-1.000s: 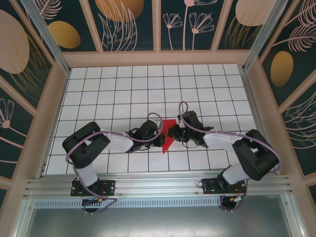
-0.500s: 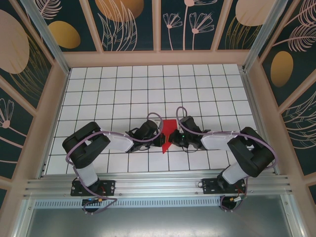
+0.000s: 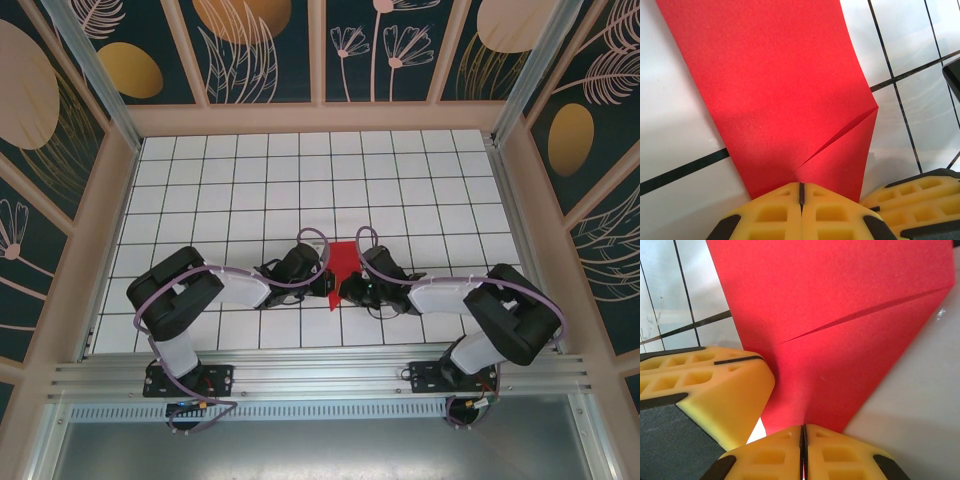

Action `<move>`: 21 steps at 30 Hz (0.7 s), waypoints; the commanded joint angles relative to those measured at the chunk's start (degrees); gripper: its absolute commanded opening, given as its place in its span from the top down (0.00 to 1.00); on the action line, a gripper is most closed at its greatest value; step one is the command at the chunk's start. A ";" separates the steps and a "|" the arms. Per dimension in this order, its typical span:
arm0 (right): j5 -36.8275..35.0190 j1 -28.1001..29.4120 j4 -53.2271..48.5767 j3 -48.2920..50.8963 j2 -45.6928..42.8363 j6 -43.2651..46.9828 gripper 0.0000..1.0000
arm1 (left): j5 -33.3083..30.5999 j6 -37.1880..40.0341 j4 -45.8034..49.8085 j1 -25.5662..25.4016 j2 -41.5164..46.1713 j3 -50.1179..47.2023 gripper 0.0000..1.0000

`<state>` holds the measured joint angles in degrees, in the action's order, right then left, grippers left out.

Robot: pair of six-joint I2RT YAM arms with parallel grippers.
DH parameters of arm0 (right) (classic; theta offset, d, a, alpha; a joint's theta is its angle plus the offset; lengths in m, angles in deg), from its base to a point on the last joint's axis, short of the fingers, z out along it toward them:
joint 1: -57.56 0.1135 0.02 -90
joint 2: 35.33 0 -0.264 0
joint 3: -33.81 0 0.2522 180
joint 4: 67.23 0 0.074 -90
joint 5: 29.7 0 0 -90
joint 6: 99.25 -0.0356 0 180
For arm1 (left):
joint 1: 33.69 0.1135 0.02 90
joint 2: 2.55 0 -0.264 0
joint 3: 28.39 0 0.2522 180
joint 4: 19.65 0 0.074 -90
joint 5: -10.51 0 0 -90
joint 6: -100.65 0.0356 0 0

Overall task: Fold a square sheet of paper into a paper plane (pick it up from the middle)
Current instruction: Third fold the triangle at the center of the table.

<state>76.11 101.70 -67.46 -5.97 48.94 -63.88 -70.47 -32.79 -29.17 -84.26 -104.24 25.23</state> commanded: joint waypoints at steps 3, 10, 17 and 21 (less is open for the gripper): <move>-0.96 1.96 0.41 0.32 -3.40 -1.01 0.88 | -0.20 -0.70 1.64 0.22 -1.67 -0.94 1.00; -1.17 4.44 4.22 2.61 -4.54 -3.70 0.88 | 0.07 -0.95 1.41 0.20 -1.55 -1.00 1.00; -0.84 5.34 5.69 2.93 0.24 -4.09 0.88 | 0.17 -0.94 1.52 0.21 -1.63 -0.89 1.00; -1.15 5.65 4.32 2.67 -1.20 -3.77 0.88 | 0.23 -0.76 1.91 0.21 -1.58 -0.81 1.00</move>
<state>75.28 106.69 -62.93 -3.41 48.45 -67.09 -70.41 -33.18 -29.26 -84.26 -104.31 25.23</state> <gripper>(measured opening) 0.123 0.043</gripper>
